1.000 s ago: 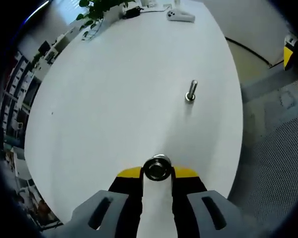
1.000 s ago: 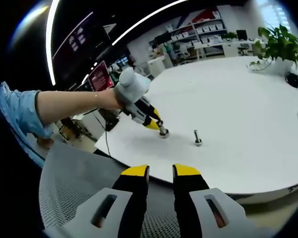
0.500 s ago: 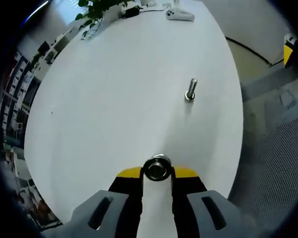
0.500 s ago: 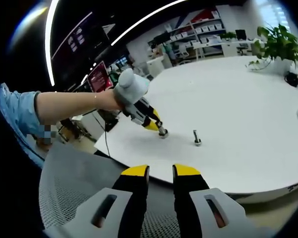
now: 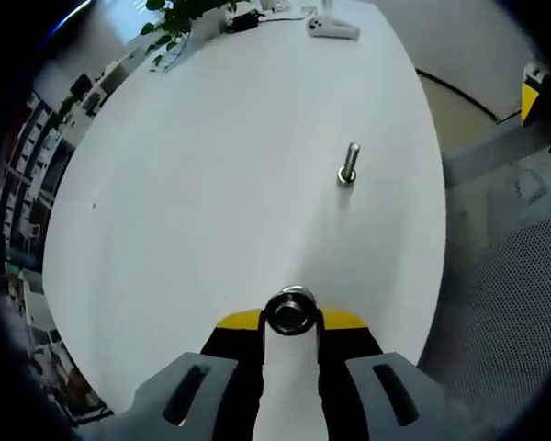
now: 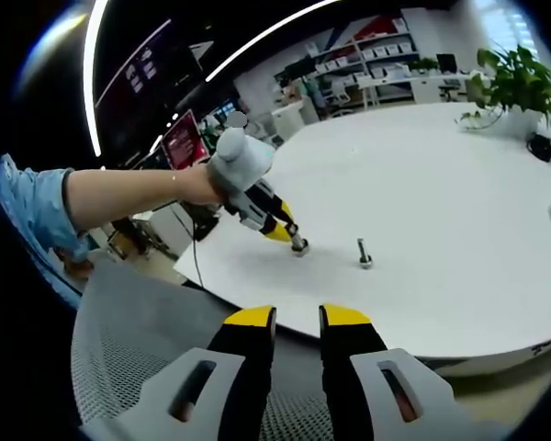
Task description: Place the washer onto the threaded stud by aligning its center hole with the stud, sliding it down to the base, and recovering from edge contact or off-axis alignment until the washer reaches the visible bottom stop.
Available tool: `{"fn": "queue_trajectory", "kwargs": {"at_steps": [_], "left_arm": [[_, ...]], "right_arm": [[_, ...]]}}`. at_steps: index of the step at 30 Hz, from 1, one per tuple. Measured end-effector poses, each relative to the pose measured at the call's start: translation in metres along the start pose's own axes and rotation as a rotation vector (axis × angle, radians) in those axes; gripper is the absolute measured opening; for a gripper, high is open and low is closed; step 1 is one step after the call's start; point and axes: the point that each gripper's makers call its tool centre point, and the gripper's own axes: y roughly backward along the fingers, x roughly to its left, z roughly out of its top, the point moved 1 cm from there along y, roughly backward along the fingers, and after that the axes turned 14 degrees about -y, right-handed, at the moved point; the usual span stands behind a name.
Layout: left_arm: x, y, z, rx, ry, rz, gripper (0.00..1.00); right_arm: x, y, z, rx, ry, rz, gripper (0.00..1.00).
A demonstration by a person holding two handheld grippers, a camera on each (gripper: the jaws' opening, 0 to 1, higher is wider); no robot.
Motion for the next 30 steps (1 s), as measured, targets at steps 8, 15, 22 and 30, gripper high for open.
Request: {"fn": "queue_trajectory", "kwargs": {"at_steps": [8,15,22,30], "left_arm": [[-0.001,-0.004,-0.001,0.011,-0.019,0.002,0.19],[-0.002,-0.008,-0.002,0.023,-0.018,-0.007,0.19],[-0.001,-0.014,-0.002,0.032,-0.014,-0.018,0.19],[-0.002,-0.017,-0.003,0.034,-0.015,-0.024,0.19]], "right_arm": [[0.000,0.000,-0.001,0.005,0.003,0.000,0.22],[0.000,0.000,0.000,0.004,0.003,0.001,0.22],[0.000,0.000,0.000,0.003,0.002,0.000,0.22],[0.000,0.000,-0.001,0.004,0.001,-0.001,0.22]]}}
